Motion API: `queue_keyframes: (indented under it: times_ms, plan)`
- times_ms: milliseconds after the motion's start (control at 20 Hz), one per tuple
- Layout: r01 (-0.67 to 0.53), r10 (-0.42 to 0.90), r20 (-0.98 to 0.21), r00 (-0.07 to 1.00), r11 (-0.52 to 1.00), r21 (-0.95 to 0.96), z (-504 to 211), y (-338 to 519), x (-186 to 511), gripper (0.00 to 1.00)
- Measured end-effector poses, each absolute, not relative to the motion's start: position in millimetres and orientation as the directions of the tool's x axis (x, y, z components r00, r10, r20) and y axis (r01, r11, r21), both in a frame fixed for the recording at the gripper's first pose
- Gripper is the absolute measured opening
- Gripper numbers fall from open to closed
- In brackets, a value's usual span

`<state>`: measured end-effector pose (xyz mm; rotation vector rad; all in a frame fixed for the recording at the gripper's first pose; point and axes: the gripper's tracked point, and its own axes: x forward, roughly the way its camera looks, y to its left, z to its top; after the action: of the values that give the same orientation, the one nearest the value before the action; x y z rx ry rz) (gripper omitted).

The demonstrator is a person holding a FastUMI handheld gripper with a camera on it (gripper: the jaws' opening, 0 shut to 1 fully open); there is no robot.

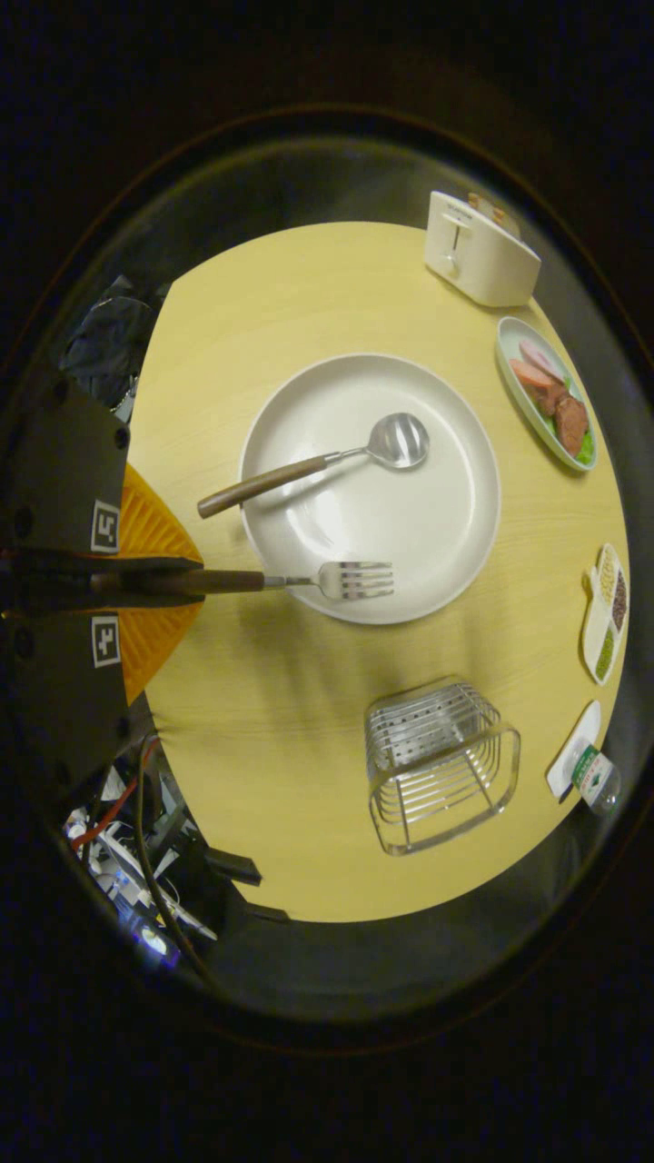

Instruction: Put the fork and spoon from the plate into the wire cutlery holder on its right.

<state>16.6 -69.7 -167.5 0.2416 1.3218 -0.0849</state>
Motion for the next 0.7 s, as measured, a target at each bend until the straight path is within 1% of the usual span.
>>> queue_keyframes:
  times_ms: [250,450,700]
  plan:
    - [0.242,0.073,-0.959,0.273,0.960,0.142,-126.7,-82.5,6.9,0.11]
    - [0.306,0.059,-0.960,0.274,0.941,0.145,-97.1,-106.2,-1.7,0.11]
    - [0.397,0.044,-0.952,0.301,0.903,0.167,-79.8,-145.6,15.4,0.11]
